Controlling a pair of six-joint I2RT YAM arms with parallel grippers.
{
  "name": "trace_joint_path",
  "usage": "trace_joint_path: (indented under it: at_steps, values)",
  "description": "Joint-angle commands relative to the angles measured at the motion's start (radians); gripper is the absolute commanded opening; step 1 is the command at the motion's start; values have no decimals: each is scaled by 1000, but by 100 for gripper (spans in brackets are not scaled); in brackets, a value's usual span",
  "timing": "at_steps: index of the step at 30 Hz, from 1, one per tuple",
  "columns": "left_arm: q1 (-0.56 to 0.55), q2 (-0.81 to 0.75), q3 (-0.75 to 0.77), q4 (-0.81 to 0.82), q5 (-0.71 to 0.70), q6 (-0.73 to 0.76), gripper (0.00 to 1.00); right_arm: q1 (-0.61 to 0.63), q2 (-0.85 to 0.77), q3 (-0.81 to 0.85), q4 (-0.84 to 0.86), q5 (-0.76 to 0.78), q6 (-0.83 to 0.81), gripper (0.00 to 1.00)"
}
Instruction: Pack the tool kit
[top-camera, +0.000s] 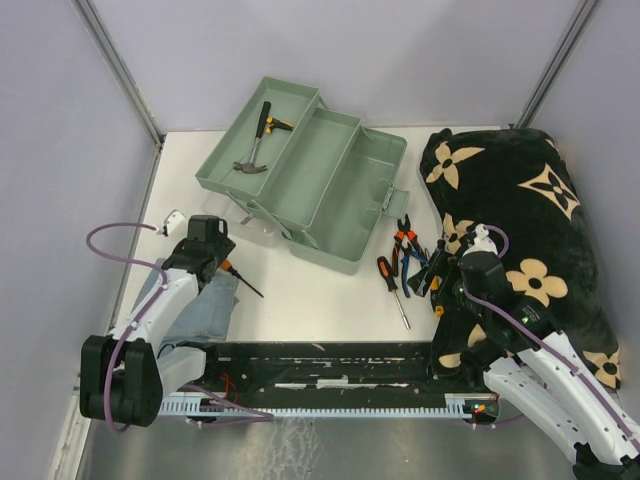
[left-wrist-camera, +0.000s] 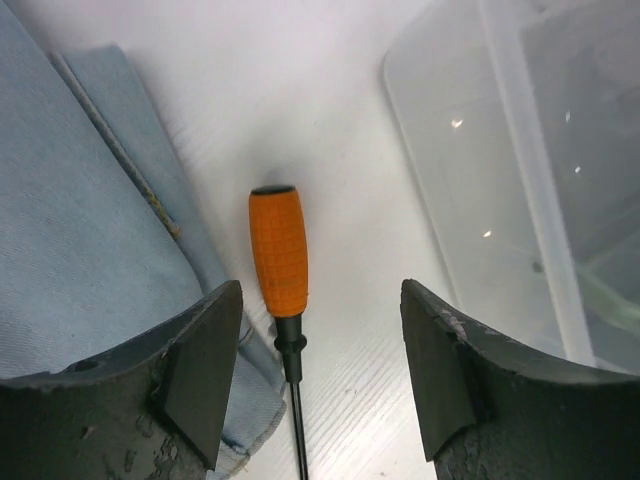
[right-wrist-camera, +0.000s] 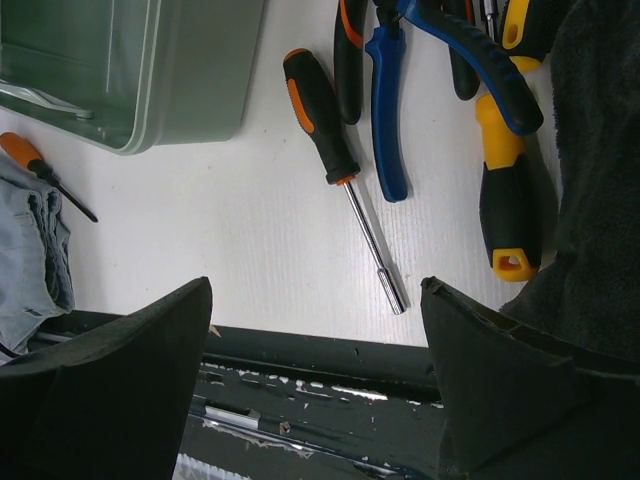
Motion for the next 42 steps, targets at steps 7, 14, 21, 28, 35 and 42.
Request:
trace_joint_path:
  at_steps: [7, 14, 21, 28, 35, 42]
  values:
    - [6, 129, -24, 133, -30, -44, 68, -1, 2, 0, 29, 14, 6, 93]
    - [6, 297, 19, 64, 36, -51, 61, 1, -10, 6, 6, 28, 3, 93]
    - [5, 266, 11, 43, 38, -50, 29, 1, -24, 6, 6, 30, 4, 93]
    - [6, 113, 20, 1, -9, -15, 10, 0, -19, 7, 6, 28, 8, 93]
    - [6, -123, 7, -21, -58, 22, 11, 0, -18, -1, 23, 21, 12, 93]
    - [6, -253, 18, -26, 106, 110, 3, 0, -8, 3, 67, -38, -6, 93]
